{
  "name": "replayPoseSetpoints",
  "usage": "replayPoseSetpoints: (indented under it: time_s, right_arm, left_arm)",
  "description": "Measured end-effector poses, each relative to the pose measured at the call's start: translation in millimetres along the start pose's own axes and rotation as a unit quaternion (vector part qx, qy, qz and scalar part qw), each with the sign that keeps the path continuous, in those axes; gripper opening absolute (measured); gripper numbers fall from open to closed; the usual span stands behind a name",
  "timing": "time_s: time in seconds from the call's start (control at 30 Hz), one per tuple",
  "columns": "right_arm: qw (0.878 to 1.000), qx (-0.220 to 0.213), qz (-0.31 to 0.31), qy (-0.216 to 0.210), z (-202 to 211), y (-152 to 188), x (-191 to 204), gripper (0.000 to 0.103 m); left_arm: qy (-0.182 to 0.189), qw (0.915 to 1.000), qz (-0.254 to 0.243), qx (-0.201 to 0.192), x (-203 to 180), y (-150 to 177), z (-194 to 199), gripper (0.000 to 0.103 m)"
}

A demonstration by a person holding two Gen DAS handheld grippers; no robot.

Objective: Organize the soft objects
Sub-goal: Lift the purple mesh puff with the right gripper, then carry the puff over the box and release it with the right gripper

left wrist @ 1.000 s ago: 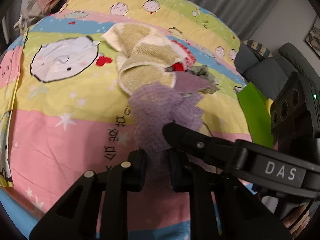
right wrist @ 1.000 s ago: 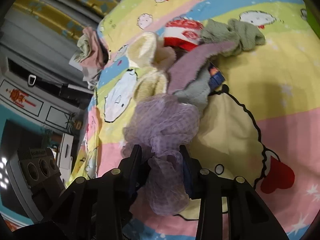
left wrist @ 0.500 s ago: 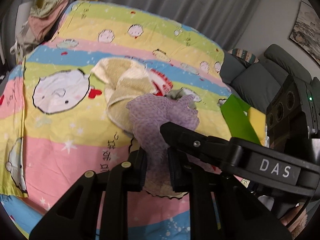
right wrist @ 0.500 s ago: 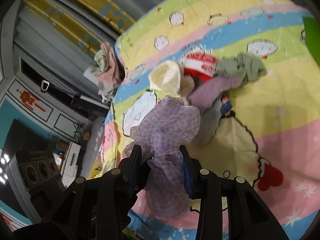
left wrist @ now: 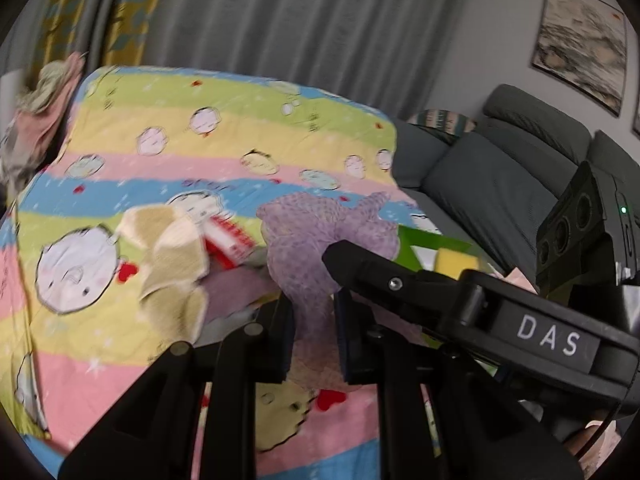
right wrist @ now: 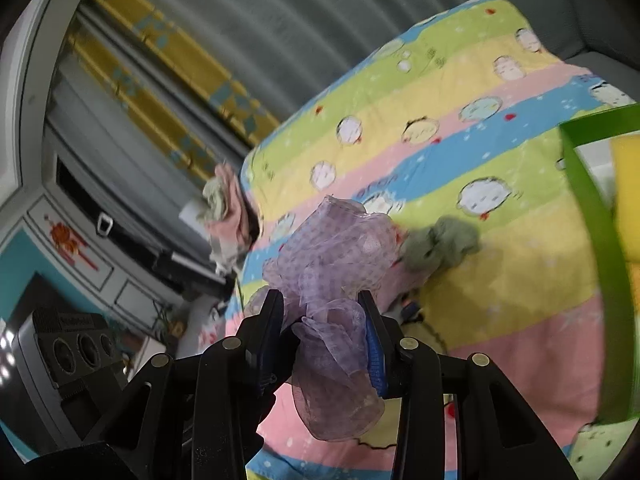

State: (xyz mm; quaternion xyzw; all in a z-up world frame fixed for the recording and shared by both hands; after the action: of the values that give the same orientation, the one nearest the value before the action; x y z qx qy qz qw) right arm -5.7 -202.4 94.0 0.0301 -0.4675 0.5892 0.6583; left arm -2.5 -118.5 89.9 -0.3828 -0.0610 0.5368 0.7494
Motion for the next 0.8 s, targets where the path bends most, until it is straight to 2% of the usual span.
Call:
replayPoseSetpoints:
  time_s: [0.4, 0.53, 0.8]
  right_arm:
    - [0.994, -0.086, -0.056, 0.049, 72.1, -35.2, -64.1, 0.040]
    - [0.988, -0.109, -0.086, 0.061, 90.3, -44.5, -89.4, 0.040]
    - [0.974, -0.138, -0.136, 0.114, 124.6, -48.4, -141.5, 0.041]
  left_arm:
    - [0.042, 0.9962, -0.073, 0.019, -88.3, -30.3, -39.4, 0.013]
    - [0.062, 0.9924, -0.101, 0.034, -118.7, -39.7, -59.8, 0.013]
    - [0.097, 0.9835, -0.137, 0.068, -160.5, -42.6, -98.2, 0.013]
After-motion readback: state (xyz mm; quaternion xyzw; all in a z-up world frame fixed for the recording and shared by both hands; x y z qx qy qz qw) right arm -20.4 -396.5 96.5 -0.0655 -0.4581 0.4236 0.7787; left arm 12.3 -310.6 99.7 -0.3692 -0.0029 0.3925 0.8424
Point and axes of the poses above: each gripper's, at about its wrist camera, not at the fingertips, and z roughly against the way its jaws point, x to its left, y to its underside, the point moved 8 cm from there along -z, roughly the way its jaws point, and after that the axes turned 15 degrees about x, right-handed, at the moved point
